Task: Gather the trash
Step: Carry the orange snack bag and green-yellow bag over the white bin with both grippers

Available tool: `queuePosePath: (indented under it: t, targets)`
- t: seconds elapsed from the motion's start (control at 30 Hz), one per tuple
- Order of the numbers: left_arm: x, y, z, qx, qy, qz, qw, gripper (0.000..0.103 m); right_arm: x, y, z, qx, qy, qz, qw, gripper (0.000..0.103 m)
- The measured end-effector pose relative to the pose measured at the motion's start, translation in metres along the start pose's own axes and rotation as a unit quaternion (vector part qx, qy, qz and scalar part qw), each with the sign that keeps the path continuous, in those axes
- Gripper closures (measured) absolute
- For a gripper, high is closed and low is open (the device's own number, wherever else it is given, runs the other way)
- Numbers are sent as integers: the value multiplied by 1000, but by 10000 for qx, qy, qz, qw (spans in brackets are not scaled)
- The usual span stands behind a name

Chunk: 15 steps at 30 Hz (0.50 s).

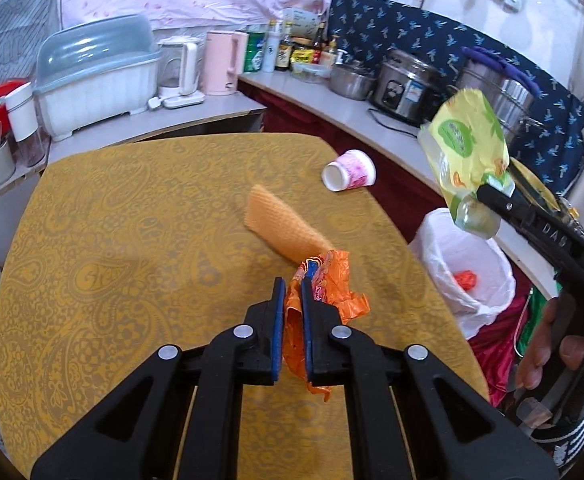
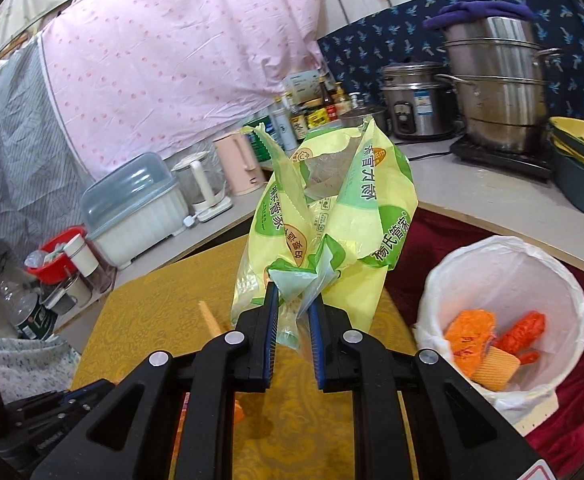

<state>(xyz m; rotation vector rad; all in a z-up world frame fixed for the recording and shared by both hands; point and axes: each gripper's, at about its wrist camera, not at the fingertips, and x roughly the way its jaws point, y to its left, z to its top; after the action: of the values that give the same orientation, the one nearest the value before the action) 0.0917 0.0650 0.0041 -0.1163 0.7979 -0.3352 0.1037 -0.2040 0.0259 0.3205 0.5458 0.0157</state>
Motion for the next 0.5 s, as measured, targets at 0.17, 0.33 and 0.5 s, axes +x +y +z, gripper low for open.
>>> queuePosePath:
  t: [0.17,0.33,0.5]
  targets:
    - [-4,-23,3,149,-46,-157,9998,96,-16,-37,-3,263,-80,-268,9993,89]
    - [-4,-53,8,369,-88,-336,9987,96,-33,-74,-8,515,-139,-522,9972,89]
    - [-2,-79,12,542,-103,-478,9973,96,-42,-101,-13,713,-159,-722,9947,89]
